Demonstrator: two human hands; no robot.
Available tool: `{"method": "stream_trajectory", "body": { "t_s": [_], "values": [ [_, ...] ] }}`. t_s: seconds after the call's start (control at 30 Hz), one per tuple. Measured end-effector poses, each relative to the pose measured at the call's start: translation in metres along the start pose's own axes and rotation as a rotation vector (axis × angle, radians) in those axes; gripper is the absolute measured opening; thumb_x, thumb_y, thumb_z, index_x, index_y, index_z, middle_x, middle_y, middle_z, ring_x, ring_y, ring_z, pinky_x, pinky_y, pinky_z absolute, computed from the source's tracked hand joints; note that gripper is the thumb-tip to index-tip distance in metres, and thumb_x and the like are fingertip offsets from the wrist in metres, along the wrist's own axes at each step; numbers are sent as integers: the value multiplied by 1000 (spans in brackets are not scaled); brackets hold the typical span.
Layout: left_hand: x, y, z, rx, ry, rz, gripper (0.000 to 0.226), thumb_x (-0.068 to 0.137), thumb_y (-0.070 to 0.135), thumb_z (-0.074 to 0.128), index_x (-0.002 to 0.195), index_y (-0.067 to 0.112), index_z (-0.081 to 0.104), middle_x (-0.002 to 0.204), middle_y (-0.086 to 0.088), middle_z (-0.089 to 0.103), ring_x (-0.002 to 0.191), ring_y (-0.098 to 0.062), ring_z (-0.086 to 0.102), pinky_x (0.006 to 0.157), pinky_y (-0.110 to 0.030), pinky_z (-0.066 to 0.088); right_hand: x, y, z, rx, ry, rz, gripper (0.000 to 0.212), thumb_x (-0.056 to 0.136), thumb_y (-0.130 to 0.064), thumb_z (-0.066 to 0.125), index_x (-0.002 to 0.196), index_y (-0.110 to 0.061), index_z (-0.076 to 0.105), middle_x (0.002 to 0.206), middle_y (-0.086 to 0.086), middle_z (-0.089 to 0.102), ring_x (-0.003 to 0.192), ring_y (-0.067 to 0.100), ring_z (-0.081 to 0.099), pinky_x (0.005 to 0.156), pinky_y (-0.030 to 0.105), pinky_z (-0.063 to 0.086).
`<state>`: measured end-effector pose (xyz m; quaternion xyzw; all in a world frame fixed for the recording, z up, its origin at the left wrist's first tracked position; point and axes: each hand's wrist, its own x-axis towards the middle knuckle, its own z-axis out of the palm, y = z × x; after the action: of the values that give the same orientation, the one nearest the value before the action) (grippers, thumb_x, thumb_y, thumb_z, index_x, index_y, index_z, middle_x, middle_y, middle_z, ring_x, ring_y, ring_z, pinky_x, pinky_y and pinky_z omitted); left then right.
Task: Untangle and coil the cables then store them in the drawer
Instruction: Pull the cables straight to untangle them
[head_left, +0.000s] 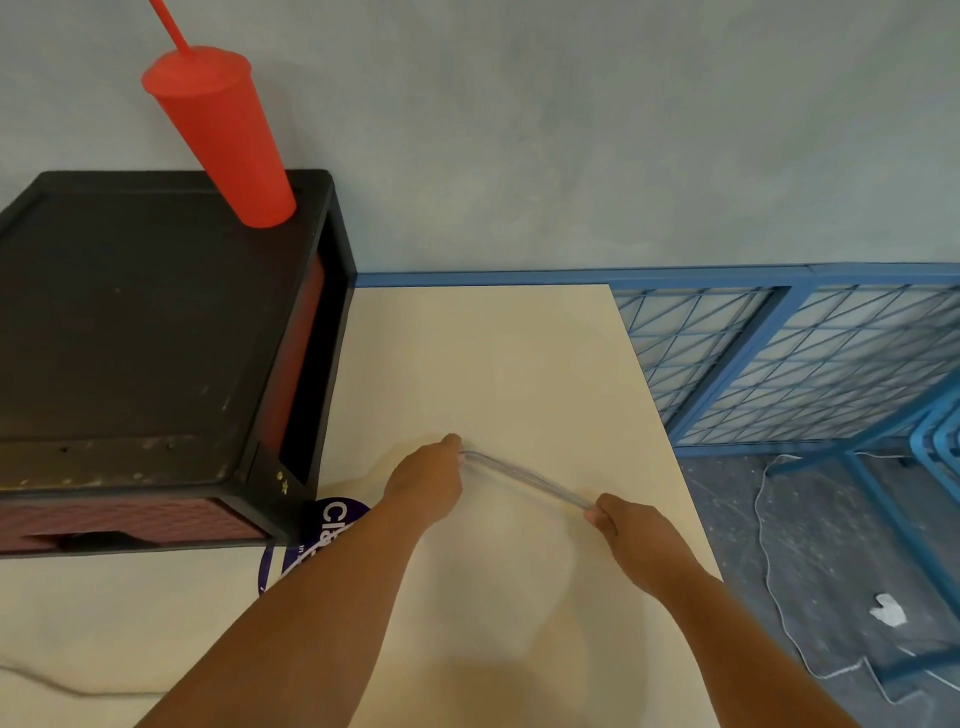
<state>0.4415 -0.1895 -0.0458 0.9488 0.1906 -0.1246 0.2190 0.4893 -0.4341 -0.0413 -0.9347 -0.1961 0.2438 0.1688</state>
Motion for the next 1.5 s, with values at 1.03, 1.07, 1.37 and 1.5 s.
{"method": "stream_trajectory", "body": {
  "t_s": [1.03,1.07,1.37,1.5],
  "values": [
    [-64,-65,-5,-86,19,-281,22,100,21,31,97,15,51,93,-7,63,91,-25,61,76,-35,54,-20,12,12,-54,282,388,33,99,-23,21,105,-7,49,99,13,63,78,25,52,71,35,43],
    [-61,-65,-4,-106,43,-313,23,100,25,31,96,15,51,91,-8,63,90,-26,62,77,-37,55,-22,13,14,-73,290,386,32,99,-24,21,105,-8,49,100,13,62,82,27,56,73,37,45],
    [-49,-60,-1,31,73,-346,34,99,36,28,106,12,51,97,-11,66,92,-29,64,81,-42,55,-24,16,19,-43,341,398,26,99,-27,23,107,-10,42,103,13,58,91,33,58,66,36,40],
    [-62,-65,3,120,95,-233,29,99,35,29,109,14,48,93,-5,68,86,-22,66,75,-35,57,-35,19,25,-145,374,383,27,99,-29,23,107,-13,44,103,9,57,92,28,58,66,33,44]
  ]
}}
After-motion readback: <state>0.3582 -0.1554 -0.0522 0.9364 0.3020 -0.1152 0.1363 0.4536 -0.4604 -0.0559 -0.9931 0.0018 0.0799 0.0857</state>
